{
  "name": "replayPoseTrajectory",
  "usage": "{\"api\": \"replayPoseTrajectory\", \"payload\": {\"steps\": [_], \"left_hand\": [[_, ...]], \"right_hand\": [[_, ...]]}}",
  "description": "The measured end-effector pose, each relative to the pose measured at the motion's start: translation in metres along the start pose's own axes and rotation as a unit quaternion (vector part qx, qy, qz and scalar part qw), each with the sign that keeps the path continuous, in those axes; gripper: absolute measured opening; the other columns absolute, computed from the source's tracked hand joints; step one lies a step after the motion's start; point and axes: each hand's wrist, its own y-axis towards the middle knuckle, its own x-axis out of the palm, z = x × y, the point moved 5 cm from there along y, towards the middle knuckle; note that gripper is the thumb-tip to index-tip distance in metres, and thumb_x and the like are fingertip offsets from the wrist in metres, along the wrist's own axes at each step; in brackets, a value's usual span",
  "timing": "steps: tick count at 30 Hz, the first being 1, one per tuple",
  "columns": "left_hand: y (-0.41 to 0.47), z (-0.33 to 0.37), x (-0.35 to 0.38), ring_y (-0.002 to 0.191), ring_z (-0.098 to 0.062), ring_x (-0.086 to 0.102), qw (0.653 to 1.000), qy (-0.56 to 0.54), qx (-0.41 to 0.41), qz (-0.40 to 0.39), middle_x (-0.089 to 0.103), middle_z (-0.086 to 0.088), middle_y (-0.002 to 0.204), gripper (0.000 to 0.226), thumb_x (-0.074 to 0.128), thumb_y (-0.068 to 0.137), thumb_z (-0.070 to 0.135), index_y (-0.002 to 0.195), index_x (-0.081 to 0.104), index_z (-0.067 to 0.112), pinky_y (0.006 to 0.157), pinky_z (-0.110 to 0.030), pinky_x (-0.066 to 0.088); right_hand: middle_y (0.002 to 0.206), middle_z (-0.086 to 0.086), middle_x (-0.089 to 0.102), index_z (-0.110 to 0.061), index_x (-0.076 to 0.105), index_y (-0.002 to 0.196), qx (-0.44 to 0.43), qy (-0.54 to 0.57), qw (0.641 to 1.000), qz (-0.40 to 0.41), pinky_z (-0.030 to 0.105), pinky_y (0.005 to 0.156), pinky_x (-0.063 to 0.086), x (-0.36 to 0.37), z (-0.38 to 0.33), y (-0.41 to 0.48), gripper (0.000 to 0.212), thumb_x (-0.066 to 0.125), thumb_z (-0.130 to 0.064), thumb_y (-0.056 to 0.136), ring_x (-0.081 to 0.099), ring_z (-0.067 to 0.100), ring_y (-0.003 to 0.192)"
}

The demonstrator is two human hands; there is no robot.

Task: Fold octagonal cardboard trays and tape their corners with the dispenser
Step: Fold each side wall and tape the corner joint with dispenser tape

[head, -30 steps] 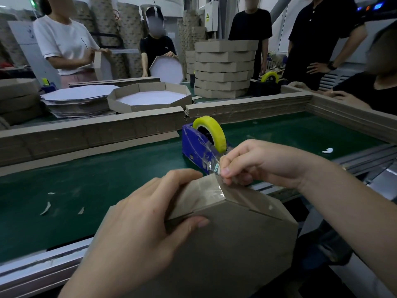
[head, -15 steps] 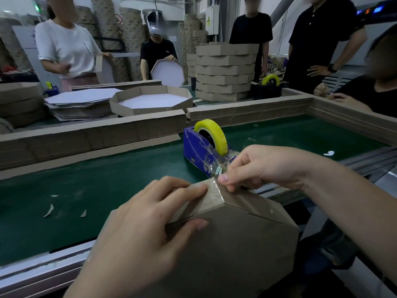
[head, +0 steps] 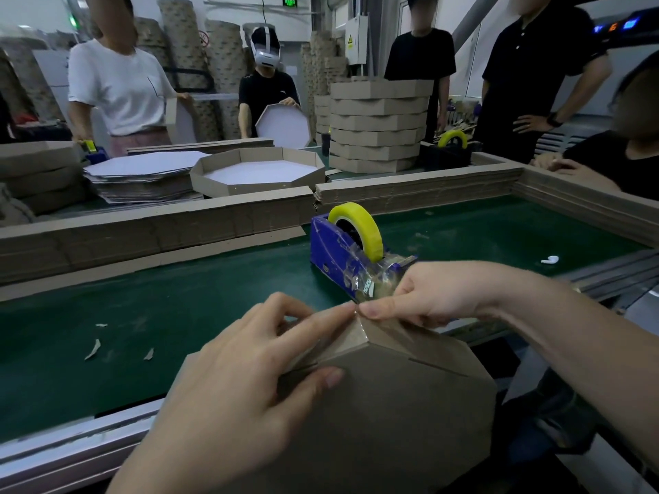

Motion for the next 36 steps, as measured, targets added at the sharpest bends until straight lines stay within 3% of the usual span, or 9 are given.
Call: {"api": "replayPoseTrajectory", "payload": {"steps": [4, 8, 15, 17, 19, 22, 31, 34, 36], "left_hand": [[0.0, 0.002, 0.003, 0.099, -0.002, 0.047, 1.0, 0.026, 0.002, 0.001, 0.035, 0.028, 0.116, 0.054, 0.017, 0.079, 0.078, 0.131, 0.004, 0.077, 0.076, -0.034, 0.05], [0.001, 0.001, 0.0, 0.092, -0.002, 0.052, 1.0, 0.015, 0.0, 0.015, 0.042, 0.026, 0.113, 0.054, 0.027, 0.083, 0.074, 0.136, 0.02, 0.068, 0.069, -0.032, 0.051], [-0.004, -0.004, -0.002, 0.092, 0.002, 0.058, 0.998, -0.001, -0.01, 0.064, 0.052, 0.026, 0.11, 0.044, 0.042, 0.084, 0.07, 0.116, 0.055, 0.043, 0.064, -0.03, 0.054], [-0.008, -0.008, -0.006, 0.093, 0.001, 0.059, 0.996, -0.008, -0.011, 0.089, 0.054, 0.026, 0.11, 0.042, 0.045, 0.084, 0.068, 0.111, 0.057, 0.039, 0.062, -0.032, 0.055], [-0.011, -0.014, -0.011, 0.095, 0.0, 0.061, 0.993, -0.032, -0.011, 0.109, 0.056, 0.026, 0.11, 0.042, 0.049, 0.082, 0.066, 0.108, 0.061, 0.034, 0.066, -0.035, 0.056], [-0.017, -0.019, -0.02, 0.101, -0.004, 0.063, 0.988, -0.091, -0.01, 0.12, 0.059, 0.023, 0.113, 0.046, 0.055, 0.08, 0.062, 0.107, 0.066, 0.027, 0.077, -0.04, 0.055], [-0.027, 0.027, -0.159, 0.097, -0.004, 0.064, 0.968, 0.019, 0.07, 0.24, 0.066, 0.014, 0.106, 0.042, 0.059, 0.082, 0.054, 0.109, 0.065, 0.022, 0.078, -0.034, 0.05], [-0.023, 0.047, -0.211, 0.085, 0.004, 0.061, 0.95, 0.066, 0.075, 0.295, 0.065, 0.018, 0.094, 0.041, 0.057, 0.079, 0.059, 0.107, 0.064, 0.03, 0.073, -0.02, 0.048], [-0.026, 0.061, -0.242, 0.084, 0.008, 0.06, 0.939, 0.07, 0.075, 0.329, 0.064, 0.026, 0.092, 0.04, 0.058, 0.077, 0.062, 0.108, 0.062, 0.038, 0.07, -0.012, 0.047]], "right_hand": [[0.051, -0.012, 0.051, -0.022, 0.058, 0.058, -0.024, -0.007, 0.999, 0.033, 0.021, 0.058, 0.036, -0.008, 0.005, -0.007, 0.057, 0.055, -0.08, 0.054, 0.045, 0.002, 0.048], [0.086, -0.013, 0.069, -0.032, 0.069, 0.089, -0.128, 0.115, 0.979, 0.113, 0.02, 0.073, 0.048, -0.006, -0.005, -0.014, 0.044, 0.056, -0.07, 0.072, 0.064, 0.002, 0.08], [0.081, 0.005, 0.071, -0.02, 0.072, 0.079, -0.145, 0.316, 0.934, 0.078, 0.025, 0.071, 0.048, 0.035, -0.017, -0.005, 0.027, 0.054, -0.032, 0.096, 0.065, 0.015, 0.072], [0.099, -0.004, 0.073, -0.029, 0.072, 0.1, -0.187, 0.284, 0.936, 0.087, 0.021, 0.079, 0.049, 0.034, -0.018, -0.007, 0.02, 0.057, -0.04, 0.094, 0.068, 0.01, 0.09], [0.119, -0.018, 0.061, -0.049, 0.057, 0.123, -0.225, 0.19, 0.953, 0.071, 0.018, 0.089, 0.048, 0.036, -0.027, -0.013, 0.045, 0.068, -0.054, 0.08, 0.06, 0.0, 0.109], [0.113, -0.023, 0.05, -0.048, 0.047, 0.134, -0.29, 0.023, 0.946, 0.143, 0.014, 0.09, 0.043, 0.039, -0.047, -0.019, 0.068, 0.079, -0.047, 0.074, 0.053, -0.002, 0.11], [0.121, -0.024, 0.06, -0.04, 0.053, 0.133, -0.383, 0.009, 0.891, 0.243, 0.016, 0.096, 0.046, -0.046, -0.154, -0.097, 0.08, 0.074, -0.059, 0.057, 0.055, -0.01, 0.11], [0.11, -0.024, 0.065, -0.04, 0.061, 0.123, -0.417, -0.027, 0.864, 0.282, 0.012, 0.088, 0.048, -0.085, -0.193, -0.128, 0.073, 0.073, -0.059, 0.053, 0.06, -0.012, 0.099], [0.109, -0.017, 0.069, -0.032, 0.065, 0.12, -0.453, -0.026, 0.841, 0.295, 0.02, 0.092, 0.05, -0.103, -0.217, -0.147, 0.071, 0.073, -0.055, 0.053, 0.062, -0.007, 0.099]]}}
